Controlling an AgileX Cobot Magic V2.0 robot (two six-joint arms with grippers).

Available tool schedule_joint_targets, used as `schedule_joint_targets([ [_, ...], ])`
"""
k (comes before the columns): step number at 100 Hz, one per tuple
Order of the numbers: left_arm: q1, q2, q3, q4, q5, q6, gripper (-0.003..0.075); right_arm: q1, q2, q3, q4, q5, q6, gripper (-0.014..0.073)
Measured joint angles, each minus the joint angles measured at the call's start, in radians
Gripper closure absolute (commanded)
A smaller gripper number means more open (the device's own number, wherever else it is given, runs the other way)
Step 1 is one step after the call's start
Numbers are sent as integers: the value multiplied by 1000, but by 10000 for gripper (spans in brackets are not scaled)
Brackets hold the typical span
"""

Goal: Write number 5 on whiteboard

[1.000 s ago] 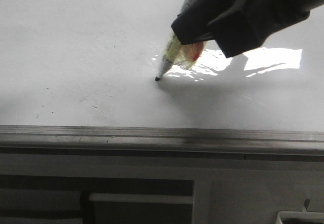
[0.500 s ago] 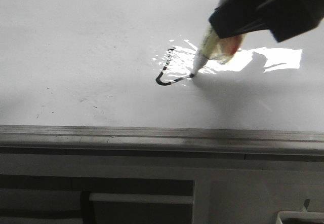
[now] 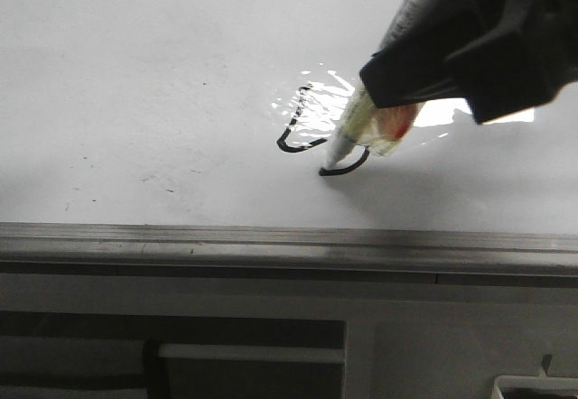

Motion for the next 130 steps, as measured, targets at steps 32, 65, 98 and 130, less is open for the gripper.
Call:
schedule_joint_targets([
  [32,0,0,0,-2,0,0,741,6,31,0,7,-44,1,634],
  [65,0,0,0,-2,0,0,741,7,34,0,7,-53,1,636],
  [98,0,0,0,-2,0,0,741,128,3,-44,-48,-33,1,636],
  [130,0,0,0,-2,0,-1,740,51,-7,-69,-58,12,1,636],
])
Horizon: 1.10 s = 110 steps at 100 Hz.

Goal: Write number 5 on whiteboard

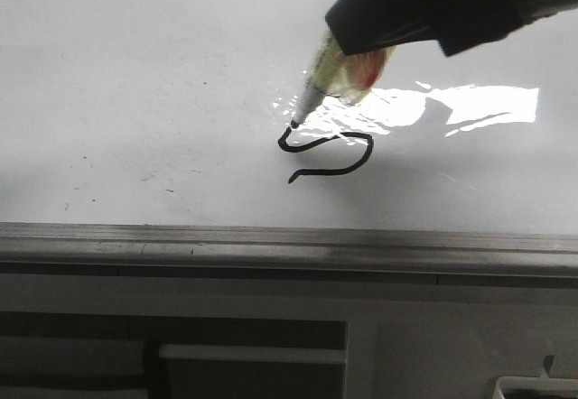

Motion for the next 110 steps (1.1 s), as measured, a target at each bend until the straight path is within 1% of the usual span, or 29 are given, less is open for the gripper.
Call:
schedule_joint_targets([
  [22,0,0,0,0,0,0,741,-43,0,0,0,-14,0,636],
  [40,0,0,0,0,0,0,741,-43,0,0,0,-56,0,636],
  [59,0,0,0,0,0,0,740,-43,34,0,0,-56,-5,636],
  [110,0,0,0,0,0,0,741,-43,53,0,0,-70,-5,636],
])
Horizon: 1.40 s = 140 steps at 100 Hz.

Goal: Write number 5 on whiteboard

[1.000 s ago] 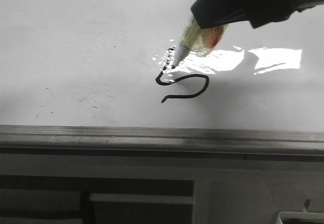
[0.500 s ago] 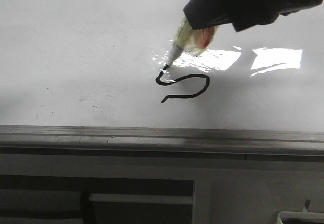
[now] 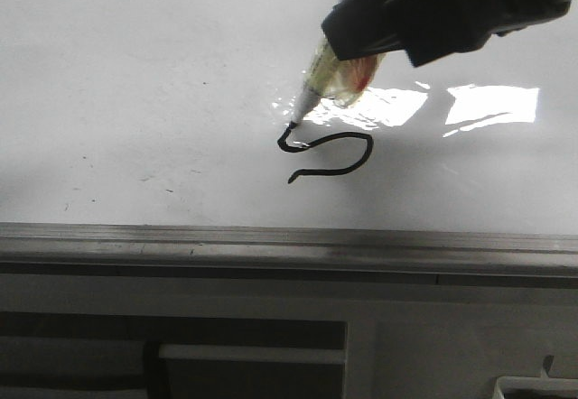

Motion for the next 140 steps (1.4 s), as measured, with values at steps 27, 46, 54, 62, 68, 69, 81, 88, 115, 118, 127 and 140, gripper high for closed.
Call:
schedule_joint_targets([
  [27,0,0,0,0,0,0,740,-35,15,-3,22,-18,6,636],
  [46,0,0,0,0,0,0,741,-42,15,-9,34,-6,12,636],
  [54,0,0,0,0,0,0,741,-42,15,-9,36,-1,12,636],
  [62,0,0,0,0,0,0,741,-42,5,-10,36,15,12,636],
  [68,0,0,0,0,0,0,740,-45,-5,-11,36,35,12,636],
  [69,0,0,0,0,0,0,741,-45,-8,-11,36,37,12,636],
  [81,0,0,0,0,0,0,741,-53,-37,-11,36,86,12,636],
  [88,0,0,0,0,0,0,740,-61,-52,-11,38,110,12,636],
  [115,0,0,0,0,2,0,741,-94,-78,-11,48,145,12,636],
  [118,0,0,0,0,2,0,741,-94,-78,-11,48,145,12,636],
  [127,0,0,0,0,2,0,741,-94,-86,-11,48,138,14,636],
  [140,0,0,0,0,2,0,740,-81,-127,-9,33,126,10,636],
])
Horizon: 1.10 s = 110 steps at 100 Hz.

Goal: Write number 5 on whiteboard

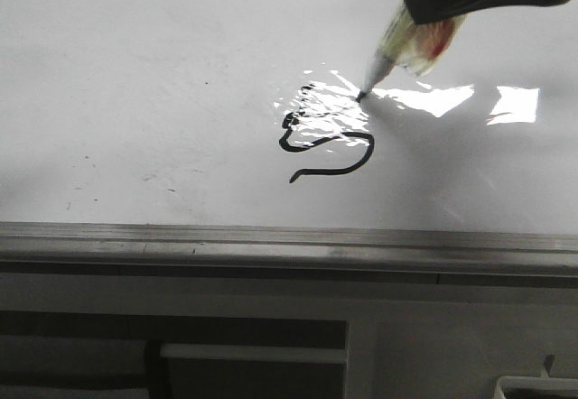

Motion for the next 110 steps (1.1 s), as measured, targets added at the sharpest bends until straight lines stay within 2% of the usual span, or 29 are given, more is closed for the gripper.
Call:
schedule_joint_targets([
  [10,0,0,0,0,9,0,734,40,-56,0,-7,-14,-4,636],
  [14,0,0,0,0,22,0,708,60,-76,0,-9,-14,-4,637],
  [19,0,0,0,0,39,0,647,83,-93,0,-11,-5,-4,638],
  [29,0,0,-2,39,92,0,461,123,-105,0,-14,14,-4,638],
  [39,1,4,-18,105,163,0,359,163,-98,0,-20,19,-4,639],
  [57,1,70,-96,222,318,52,351,231,-31,0,-47,-19,-6,664],
  [79,-2,178,-195,248,472,179,351,292,46,0,-121,-47,-6,664],
  [94,-56,243,-243,254,513,234,351,313,54,0,-154,-103,-6,664],
  [110,-130,316,-264,254,484,242,352,317,56,0,-159,-110,-6,664],
])
